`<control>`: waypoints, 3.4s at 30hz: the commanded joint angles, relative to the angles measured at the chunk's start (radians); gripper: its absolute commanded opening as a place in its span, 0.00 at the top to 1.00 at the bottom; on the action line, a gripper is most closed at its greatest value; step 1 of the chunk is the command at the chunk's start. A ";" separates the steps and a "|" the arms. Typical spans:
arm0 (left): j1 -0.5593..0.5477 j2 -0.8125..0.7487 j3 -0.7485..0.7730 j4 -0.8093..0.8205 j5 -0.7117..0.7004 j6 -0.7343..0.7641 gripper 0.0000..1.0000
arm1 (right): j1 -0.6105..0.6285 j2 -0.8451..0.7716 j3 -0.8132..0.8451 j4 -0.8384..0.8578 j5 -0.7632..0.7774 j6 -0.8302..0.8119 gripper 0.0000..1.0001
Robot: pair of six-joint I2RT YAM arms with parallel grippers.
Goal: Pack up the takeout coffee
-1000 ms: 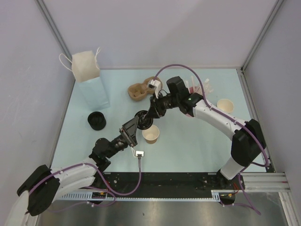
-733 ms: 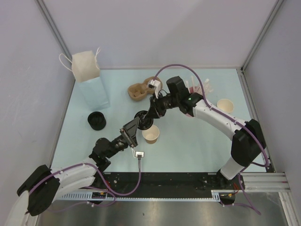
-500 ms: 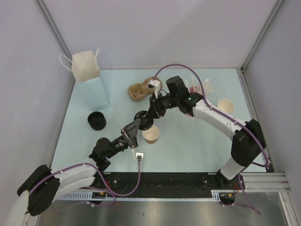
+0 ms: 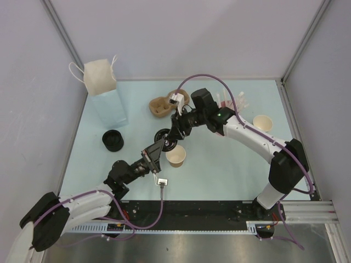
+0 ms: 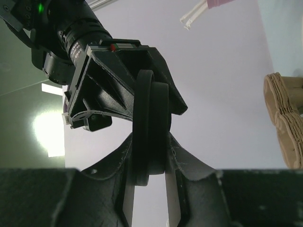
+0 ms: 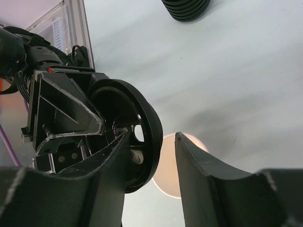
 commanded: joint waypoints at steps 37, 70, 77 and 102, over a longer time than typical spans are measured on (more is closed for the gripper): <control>0.121 -0.060 0.741 -1.065 0.179 -1.436 0.96 | -0.188 -0.368 -0.016 -0.134 0.136 -0.327 0.25; 0.323 0.641 1.370 -1.938 0.616 -1.438 1.00 | 0.365 -0.388 -0.294 -0.053 0.801 -0.958 0.24; 0.323 0.661 1.358 -1.905 0.653 -1.465 1.00 | 0.394 -0.368 -0.294 -0.047 0.767 -0.921 0.26; 0.325 0.621 1.347 -1.947 0.704 -1.453 0.99 | 0.485 -0.238 -0.294 0.047 0.936 -0.950 0.39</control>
